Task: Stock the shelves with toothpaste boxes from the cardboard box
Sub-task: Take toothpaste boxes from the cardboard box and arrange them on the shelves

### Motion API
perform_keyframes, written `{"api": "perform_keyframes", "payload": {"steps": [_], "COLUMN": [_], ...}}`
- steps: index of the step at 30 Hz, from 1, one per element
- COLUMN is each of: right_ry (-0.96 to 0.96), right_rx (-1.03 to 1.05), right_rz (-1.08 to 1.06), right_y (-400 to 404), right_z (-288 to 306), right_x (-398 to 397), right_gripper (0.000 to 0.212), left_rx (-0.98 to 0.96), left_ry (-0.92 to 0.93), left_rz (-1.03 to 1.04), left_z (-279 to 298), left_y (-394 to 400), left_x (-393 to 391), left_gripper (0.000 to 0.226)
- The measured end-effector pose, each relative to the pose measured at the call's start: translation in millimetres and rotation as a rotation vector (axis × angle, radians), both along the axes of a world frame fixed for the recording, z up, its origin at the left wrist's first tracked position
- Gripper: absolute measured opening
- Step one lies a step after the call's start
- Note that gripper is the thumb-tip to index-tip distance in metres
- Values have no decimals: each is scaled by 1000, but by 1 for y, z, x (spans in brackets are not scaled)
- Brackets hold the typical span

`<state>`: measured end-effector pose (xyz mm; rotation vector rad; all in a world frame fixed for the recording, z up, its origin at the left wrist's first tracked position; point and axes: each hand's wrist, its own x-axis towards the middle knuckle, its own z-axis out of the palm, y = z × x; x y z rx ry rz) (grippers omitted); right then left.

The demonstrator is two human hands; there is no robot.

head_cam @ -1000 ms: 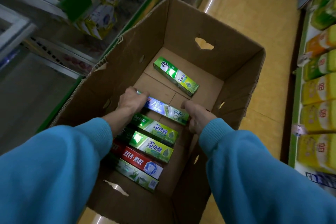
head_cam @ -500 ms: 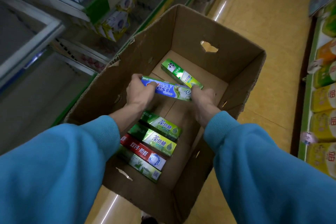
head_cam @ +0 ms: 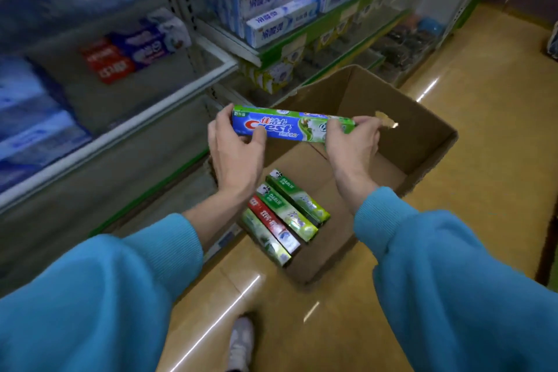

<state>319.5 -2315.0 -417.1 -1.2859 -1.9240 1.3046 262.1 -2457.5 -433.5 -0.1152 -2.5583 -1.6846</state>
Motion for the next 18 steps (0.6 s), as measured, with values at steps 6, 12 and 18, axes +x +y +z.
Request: {"api": "perform_keyframes", "payload": {"steps": [6, 12, 18], "right_ry": [101, 63, 33], "right_rx": [86, 85, 41], "right_rz": [240, 508, 705], "right_y": [-110, -235, -364], "right_z": [15, -18, -72], "right_x": [-2, -1, 1], "right_gripper": [35, 31, 37], "left_rx": [9, -9, -71], "left_ry": [87, 61, 27], "left_rz": [272, 469, 629], "left_z": [14, -15, -62], "left_y": [-114, -242, -378], "left_x": [34, 70, 96], "left_gripper": [57, 54, 51]}}
